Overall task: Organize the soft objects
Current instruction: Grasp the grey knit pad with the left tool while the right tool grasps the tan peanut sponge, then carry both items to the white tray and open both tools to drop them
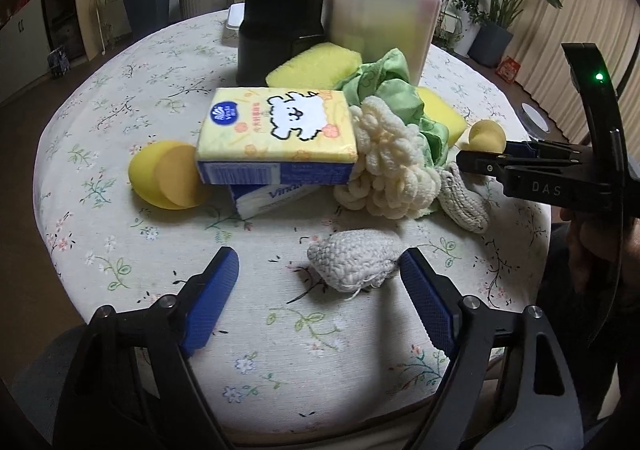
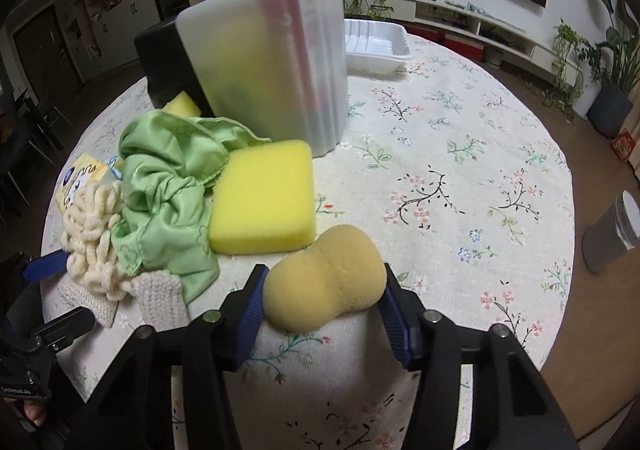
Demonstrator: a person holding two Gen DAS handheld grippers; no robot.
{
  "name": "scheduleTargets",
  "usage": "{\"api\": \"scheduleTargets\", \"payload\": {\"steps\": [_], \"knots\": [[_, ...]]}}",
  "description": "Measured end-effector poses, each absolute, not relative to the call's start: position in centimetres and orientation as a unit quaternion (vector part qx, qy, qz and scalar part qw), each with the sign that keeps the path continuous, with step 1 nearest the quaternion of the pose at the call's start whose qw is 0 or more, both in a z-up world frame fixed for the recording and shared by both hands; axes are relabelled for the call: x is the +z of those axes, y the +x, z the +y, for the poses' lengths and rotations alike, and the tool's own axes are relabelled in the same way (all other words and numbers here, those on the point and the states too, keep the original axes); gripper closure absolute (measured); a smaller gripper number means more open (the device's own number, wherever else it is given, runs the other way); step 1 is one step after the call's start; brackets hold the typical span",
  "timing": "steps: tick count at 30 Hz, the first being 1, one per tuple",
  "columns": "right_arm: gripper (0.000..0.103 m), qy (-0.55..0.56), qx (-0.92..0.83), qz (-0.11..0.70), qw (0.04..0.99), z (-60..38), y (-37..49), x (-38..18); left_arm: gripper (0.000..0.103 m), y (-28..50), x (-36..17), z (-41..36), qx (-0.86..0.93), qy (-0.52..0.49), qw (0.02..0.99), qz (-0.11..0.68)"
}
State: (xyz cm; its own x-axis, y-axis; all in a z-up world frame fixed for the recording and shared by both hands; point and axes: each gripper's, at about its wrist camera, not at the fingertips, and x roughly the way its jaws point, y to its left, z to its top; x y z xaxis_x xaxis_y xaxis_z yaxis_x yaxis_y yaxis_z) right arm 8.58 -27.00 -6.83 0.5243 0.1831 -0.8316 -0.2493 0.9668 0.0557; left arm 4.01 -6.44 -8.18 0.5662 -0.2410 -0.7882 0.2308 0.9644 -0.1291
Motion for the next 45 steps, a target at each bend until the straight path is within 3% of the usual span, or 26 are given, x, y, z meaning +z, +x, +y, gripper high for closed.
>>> {"api": "scheduleTargets", "payload": {"steps": [12,16,20,21,22,25,38,45], "knots": [[0.049,-0.019,0.137,0.453,0.881,-27.1,7.7,-6.9,0.023,4.6,-8.5,-8.5,-0.132,0.031,0.886,0.444],[0.049,-0.017,0.14,0.45,0.882,-27.2,7.2,-6.8,0.047,4.9,-8.2,-8.9,-0.142,0.022,0.887,0.438],[0.049,-0.012,0.142,0.448,0.883,-27.4,7.0,-6.8,0.047,5.5,-7.9,-9.2,-0.143,0.008,0.89,0.433],[0.049,-0.011,0.142,0.447,0.883,-27.3,7.0,-6.8,0.053,5.5,-7.9,-9.3,-0.146,0.009,0.891,0.43],[0.049,-0.011,0.142,0.447,0.883,-27.3,7.0,-6.7,0.07,5.5,-8.0,-9.5,-0.149,0.011,0.891,0.429],[0.049,-0.013,0.144,0.446,0.884,-27.3,6.7,-6.7,0.077,5.1,-8.2,-9.8,-0.145,0.027,0.89,0.431],[0.049,-0.01,0.143,0.443,0.885,-27.3,6.4,-6.7,0.074,2.5,-8.2,-9.9,-0.129,0.067,0.892,0.427],[0.049,-0.009,0.146,0.438,0.887,-27.5,6.1,-6.7,0.082,2.1,-7.9,-9.0,-0.138,0.037,0.899,0.415]]}}
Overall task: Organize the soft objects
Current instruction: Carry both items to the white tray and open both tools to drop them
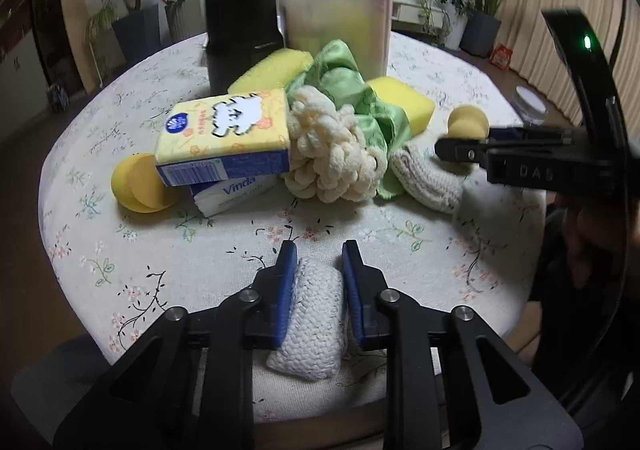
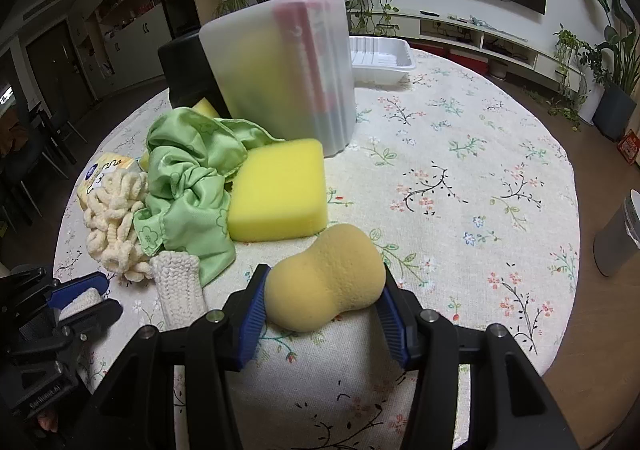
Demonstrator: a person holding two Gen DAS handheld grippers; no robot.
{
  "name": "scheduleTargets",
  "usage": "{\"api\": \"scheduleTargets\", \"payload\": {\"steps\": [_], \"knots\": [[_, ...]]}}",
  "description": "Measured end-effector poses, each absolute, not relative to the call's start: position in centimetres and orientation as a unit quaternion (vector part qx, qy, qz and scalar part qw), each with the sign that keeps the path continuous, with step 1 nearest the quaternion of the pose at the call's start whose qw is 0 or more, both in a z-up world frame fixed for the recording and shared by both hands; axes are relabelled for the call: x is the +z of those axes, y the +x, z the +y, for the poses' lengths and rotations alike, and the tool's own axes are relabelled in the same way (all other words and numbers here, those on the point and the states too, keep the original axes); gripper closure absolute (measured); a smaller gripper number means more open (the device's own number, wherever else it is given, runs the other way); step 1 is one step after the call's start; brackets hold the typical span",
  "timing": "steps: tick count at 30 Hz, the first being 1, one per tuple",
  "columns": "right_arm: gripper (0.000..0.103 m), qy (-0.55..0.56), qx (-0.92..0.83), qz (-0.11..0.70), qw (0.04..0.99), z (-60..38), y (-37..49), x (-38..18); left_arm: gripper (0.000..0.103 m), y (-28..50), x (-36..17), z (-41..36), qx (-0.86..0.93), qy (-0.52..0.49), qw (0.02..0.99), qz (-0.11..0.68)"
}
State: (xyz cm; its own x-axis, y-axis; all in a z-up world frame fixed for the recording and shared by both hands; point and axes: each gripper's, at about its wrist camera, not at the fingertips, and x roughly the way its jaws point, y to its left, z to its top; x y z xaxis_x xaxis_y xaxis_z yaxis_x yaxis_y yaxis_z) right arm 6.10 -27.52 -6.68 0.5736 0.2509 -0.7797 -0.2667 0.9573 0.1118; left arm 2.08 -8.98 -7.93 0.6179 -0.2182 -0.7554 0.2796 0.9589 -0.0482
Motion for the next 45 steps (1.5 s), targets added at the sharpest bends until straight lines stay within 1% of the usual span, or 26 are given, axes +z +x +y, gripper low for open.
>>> {"api": "scheduleTargets", "payload": {"steps": [6,9,12,15,21,25,30,35,39,45], "knots": [[0.051,-0.002,0.148,0.427,0.892,-27.7,5.2,-5.1,0.082,0.9,-4.1,-7.9,-0.137,0.028,0.916,0.376],[0.051,0.0,0.144,0.412,0.9,-27.7,3.8,-3.1,0.082,0.5,-1.6,-6.7,-0.147,0.004,0.921,0.362],[0.051,0.002,0.146,0.39,0.909,-27.9,2.3,0.2,0.082,0.6,1.9,-5.1,-0.144,-0.01,0.93,0.338],[0.051,0.003,0.149,0.367,0.918,-28.3,1.5,3.2,0.082,1.7,4.7,-4.0,-0.139,-0.017,0.934,0.33],[0.051,0.002,0.16,0.332,0.929,-29.5,2.5,7.9,0.082,7.8,9.7,-1.5,-0.125,-0.008,0.939,0.321],[0.051,0.015,0.15,0.344,0.927,-31.7,7.4,8.6,0.082,14.4,10.8,-1.3,-0.134,0.015,0.933,0.333],[0.051,0.007,0.13,0.373,0.919,-33.3,15.7,8.1,0.082,23.4,9.6,-1.7,-0.15,0.034,0.918,0.366],[0.051,-0.021,0.137,0.398,0.907,-32.3,24.5,6.7,0.082,33.0,6.6,-2.5,-0.182,0.045,0.892,0.411],[0.051,-0.076,0.157,0.413,0.894,-30.2,30.4,4.9,0.082,38.1,2.7,-3.7,-0.204,0.049,0.871,0.443],[0.051,-0.142,0.194,0.435,0.868,-27.7,37.6,1.5,0.082,42.0,-2.3,-5.8,-0.212,0.083,0.85,0.475]]}}
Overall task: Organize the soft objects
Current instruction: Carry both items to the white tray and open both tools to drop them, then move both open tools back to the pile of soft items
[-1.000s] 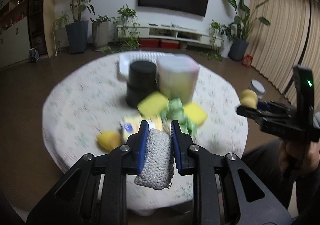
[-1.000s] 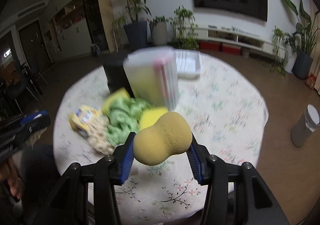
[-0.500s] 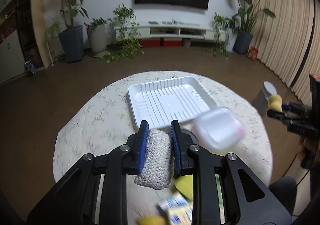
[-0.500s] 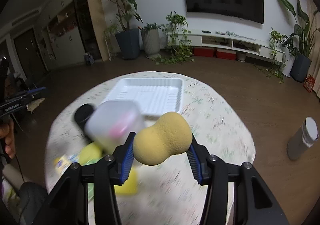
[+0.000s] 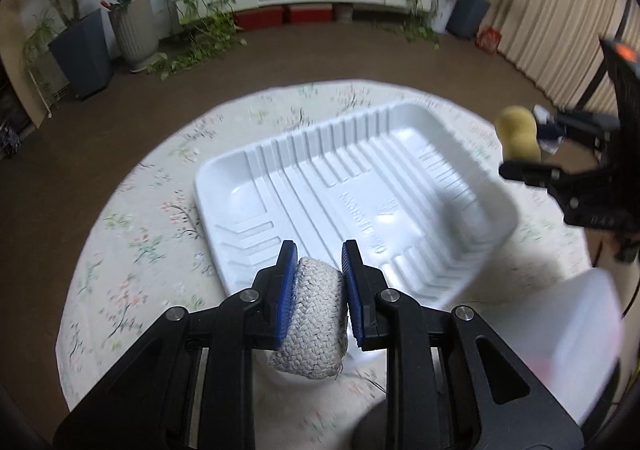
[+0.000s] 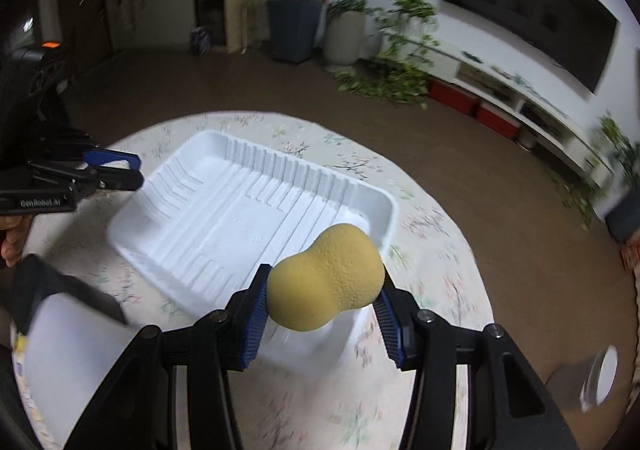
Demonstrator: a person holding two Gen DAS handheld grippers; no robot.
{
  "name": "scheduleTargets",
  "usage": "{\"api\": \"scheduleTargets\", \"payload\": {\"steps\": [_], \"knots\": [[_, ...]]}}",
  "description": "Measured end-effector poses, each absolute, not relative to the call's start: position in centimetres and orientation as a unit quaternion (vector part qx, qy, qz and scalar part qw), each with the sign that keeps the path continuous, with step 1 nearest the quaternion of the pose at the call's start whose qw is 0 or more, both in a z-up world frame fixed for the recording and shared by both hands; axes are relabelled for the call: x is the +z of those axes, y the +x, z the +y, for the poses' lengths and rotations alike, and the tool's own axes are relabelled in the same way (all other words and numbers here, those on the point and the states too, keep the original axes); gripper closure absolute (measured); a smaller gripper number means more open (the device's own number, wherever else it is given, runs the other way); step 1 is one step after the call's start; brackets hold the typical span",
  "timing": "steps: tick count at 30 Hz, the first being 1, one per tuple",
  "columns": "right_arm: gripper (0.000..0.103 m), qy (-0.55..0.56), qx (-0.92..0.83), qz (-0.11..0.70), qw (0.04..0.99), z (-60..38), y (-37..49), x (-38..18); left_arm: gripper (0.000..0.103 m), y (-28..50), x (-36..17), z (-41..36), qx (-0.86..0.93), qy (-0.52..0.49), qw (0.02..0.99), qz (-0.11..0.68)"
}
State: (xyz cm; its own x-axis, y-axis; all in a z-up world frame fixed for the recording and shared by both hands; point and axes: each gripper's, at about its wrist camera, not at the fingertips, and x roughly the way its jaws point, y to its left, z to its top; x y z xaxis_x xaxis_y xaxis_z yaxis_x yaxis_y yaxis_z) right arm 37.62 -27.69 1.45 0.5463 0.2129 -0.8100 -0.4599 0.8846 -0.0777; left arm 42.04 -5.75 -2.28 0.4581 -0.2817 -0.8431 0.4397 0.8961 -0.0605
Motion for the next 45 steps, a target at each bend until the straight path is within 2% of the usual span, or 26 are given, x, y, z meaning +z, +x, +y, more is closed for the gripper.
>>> {"api": "scheduleTargets", "payload": {"steps": [6,15,17,20,23,30,38,45], "knots": [[0.051,-0.168,0.219,0.461,0.844,-25.7,40.6,-1.5,0.08,44.2,-5.8,-5.8,-0.197,0.089,0.842,0.494],[0.049,-0.181,0.221,0.485,0.827,-24.8,41.9,-5.2,0.078,44.9,-7.6,-6.3,-0.185,0.097,0.838,0.504],[0.048,-0.177,0.22,0.484,0.828,-24.9,41.9,-5.5,0.074,45.3,-7.8,-6.5,-0.187,0.098,0.838,0.503],[0.041,-0.17,0.218,0.483,0.831,-25.2,41.6,-5.5,0.055,45.3,-7.9,-7.0,-0.188,0.106,0.837,0.503],[0.034,-0.169,0.218,0.479,0.833,-25.2,41.2,-5.5,0.053,45.1,-7.8,-7.1,-0.184,0.109,0.839,0.5],[0.034,-0.164,0.217,0.457,0.847,-25.6,39.9,-4.1,0.053,44.7,-5.0,-5.5,-0.185,0.072,0.862,0.466],[0.032,-0.11,0.194,0.417,0.881,-29.0,36.5,0.7,0.047,40.5,1.5,-0.8,-0.172,0.021,0.896,0.408],[0.024,-0.038,0.176,0.385,0.905,-33.3,28.4,3.9,0.026,30.2,5.4,3.6,-0.153,-0.021,0.918,0.365]]}}
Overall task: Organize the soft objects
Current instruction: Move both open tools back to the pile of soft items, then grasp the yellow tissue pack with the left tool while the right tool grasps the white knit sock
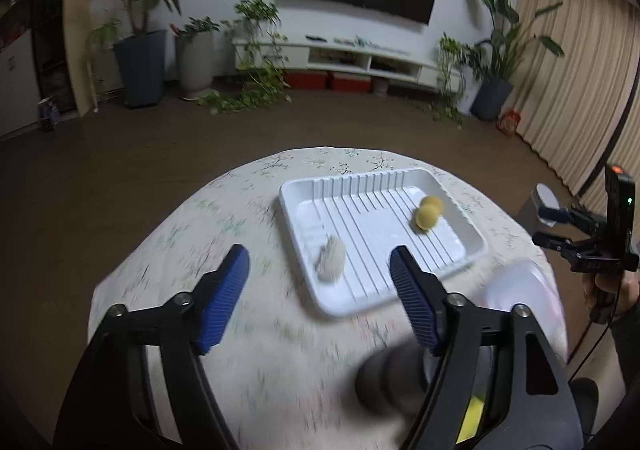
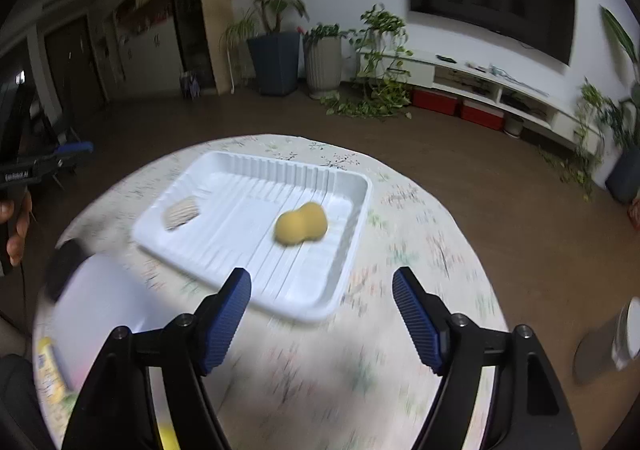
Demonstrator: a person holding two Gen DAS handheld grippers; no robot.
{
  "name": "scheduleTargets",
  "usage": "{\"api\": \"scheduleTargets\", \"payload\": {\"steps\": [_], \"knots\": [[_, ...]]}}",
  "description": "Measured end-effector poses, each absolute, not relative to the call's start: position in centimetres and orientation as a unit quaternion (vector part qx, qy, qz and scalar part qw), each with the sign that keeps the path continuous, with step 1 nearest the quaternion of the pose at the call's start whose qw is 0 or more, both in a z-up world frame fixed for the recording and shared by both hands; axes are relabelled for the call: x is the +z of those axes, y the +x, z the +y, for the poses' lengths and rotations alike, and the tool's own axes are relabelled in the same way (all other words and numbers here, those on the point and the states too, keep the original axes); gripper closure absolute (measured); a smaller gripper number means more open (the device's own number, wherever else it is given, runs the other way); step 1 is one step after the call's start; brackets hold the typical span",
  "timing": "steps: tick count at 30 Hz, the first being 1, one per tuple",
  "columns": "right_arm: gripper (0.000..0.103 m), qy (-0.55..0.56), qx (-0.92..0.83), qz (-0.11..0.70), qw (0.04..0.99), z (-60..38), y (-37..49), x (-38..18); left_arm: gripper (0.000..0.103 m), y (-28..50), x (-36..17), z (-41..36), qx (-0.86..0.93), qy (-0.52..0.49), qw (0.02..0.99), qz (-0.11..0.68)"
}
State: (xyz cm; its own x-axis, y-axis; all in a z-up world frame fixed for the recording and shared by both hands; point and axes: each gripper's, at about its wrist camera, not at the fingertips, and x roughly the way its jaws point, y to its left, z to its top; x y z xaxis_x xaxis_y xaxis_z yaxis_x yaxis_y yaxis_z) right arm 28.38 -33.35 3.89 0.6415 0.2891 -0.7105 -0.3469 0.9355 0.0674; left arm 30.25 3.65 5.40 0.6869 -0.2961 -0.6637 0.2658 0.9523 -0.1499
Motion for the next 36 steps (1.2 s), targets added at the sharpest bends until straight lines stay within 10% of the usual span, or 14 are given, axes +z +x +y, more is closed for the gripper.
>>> {"api": "scheduleTargets", "payload": {"steps": [13,36], "knots": [[0.006,0.045,0.193,0.378,0.904,-32.1,9.0,2.6,0.021,11.6,1.0,2.8,-0.166,-0.034,0.91,0.378],[0.02,-0.039,0.179,0.416,0.891,-21.6,1.8,-4.7,0.021,7.5,-3.7,-3.7,-0.15,0.013,0.905,0.397]]}}
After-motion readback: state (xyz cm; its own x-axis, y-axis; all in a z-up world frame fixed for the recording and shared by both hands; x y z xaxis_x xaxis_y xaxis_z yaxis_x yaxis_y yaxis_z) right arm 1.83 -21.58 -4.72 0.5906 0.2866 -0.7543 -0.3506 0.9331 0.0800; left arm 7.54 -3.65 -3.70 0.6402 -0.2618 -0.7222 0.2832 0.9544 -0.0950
